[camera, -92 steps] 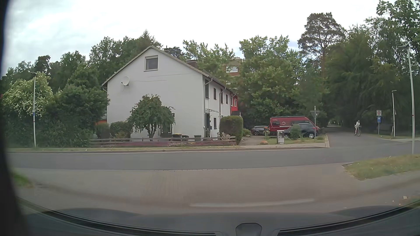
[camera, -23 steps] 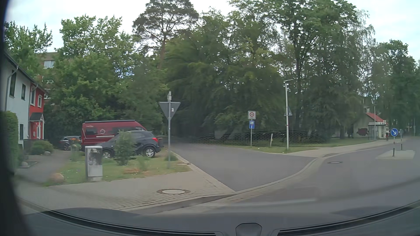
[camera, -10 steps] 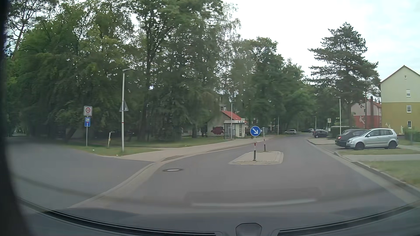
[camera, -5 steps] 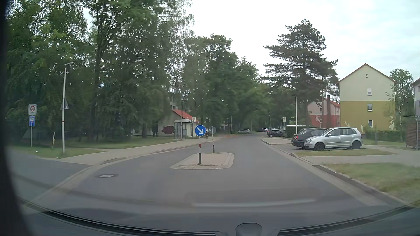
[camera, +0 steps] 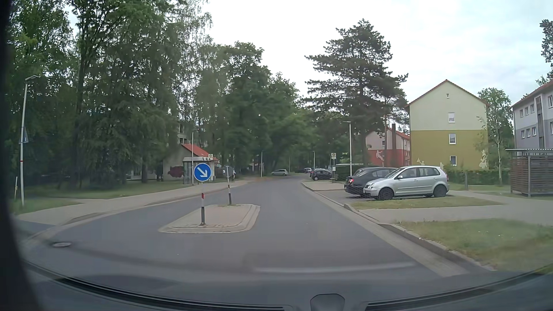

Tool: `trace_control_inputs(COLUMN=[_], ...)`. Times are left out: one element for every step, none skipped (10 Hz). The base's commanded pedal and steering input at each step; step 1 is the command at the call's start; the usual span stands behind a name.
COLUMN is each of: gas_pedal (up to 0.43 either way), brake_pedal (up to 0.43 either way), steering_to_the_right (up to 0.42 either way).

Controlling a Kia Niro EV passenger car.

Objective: Follow the waypoints while adhering to traffic rules and regulations

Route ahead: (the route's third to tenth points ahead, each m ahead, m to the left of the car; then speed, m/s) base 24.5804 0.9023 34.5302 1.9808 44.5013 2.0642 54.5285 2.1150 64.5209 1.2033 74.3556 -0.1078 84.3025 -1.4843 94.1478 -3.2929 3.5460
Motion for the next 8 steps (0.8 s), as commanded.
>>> trace_control_inputs(gas_pedal=[0.138,0.138,0.138,0.138,0.138,0.138,0.138,0.138], brake_pedal=[0.006,0.006,0.006,0.006,0.006,0.006,0.006,0.006], steering_to_the_right=[0.127,0.084,0.056,0.031,0.014,0.003,-0.003,-0.009])
